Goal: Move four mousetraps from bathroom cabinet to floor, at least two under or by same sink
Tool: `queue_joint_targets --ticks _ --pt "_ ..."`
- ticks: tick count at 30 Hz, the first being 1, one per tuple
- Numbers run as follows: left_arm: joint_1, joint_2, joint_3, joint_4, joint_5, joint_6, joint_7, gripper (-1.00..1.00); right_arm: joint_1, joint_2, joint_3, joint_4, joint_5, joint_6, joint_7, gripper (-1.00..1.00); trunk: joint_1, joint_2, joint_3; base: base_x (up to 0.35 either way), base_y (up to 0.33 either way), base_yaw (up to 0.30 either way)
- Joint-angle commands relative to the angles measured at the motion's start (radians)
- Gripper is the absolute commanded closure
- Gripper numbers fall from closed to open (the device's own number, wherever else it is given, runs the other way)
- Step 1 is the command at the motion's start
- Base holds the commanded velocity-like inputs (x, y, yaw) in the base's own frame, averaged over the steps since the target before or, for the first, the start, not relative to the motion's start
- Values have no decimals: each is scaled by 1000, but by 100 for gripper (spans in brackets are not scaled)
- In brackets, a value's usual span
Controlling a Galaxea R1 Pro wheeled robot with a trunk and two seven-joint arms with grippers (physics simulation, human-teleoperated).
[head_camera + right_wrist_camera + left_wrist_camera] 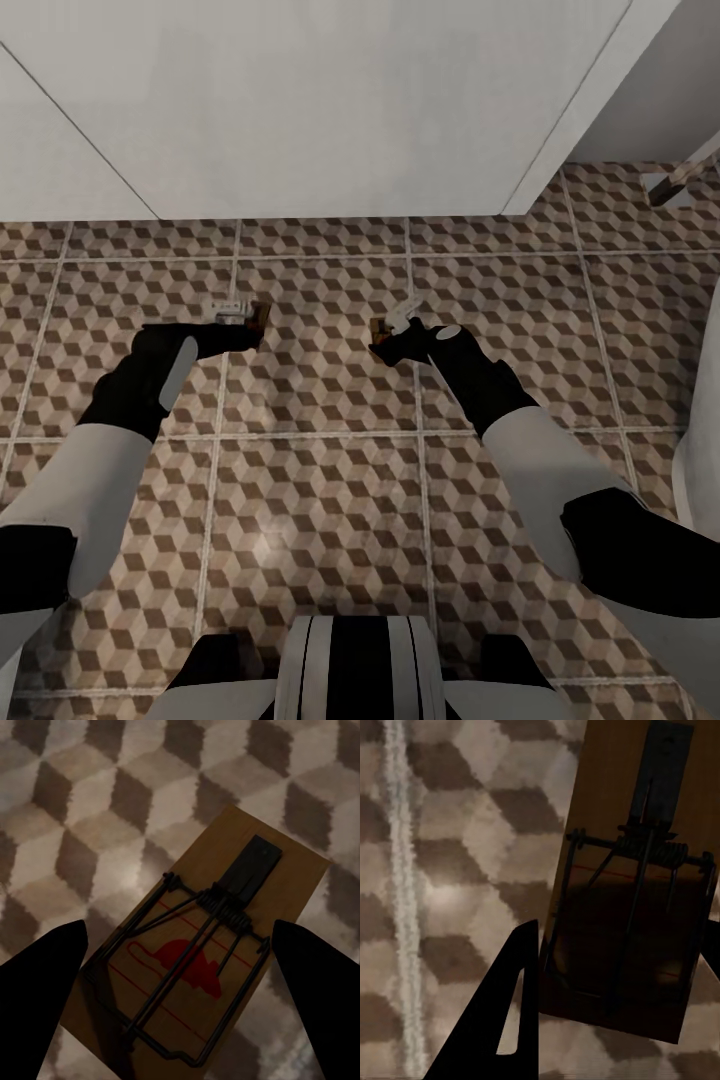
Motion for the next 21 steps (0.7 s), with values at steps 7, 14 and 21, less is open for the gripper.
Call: queue_joint_targets --ticks 7,14,21 --pt "0 1 -3 73 6 -30 5 100 0 -2 0 -1 10 3 6 100 0 0 -1 0 0 0" --pt "0 0 -3 107 6 -76 4 100 0 0 -1 21 10 5 -20 100 0 0 -1 0 0 0" --pt "0 0 -3 113 7 -79 3 100 0 3 -3 73 9 -14 -65 100 0 0 -1 0 0 0"
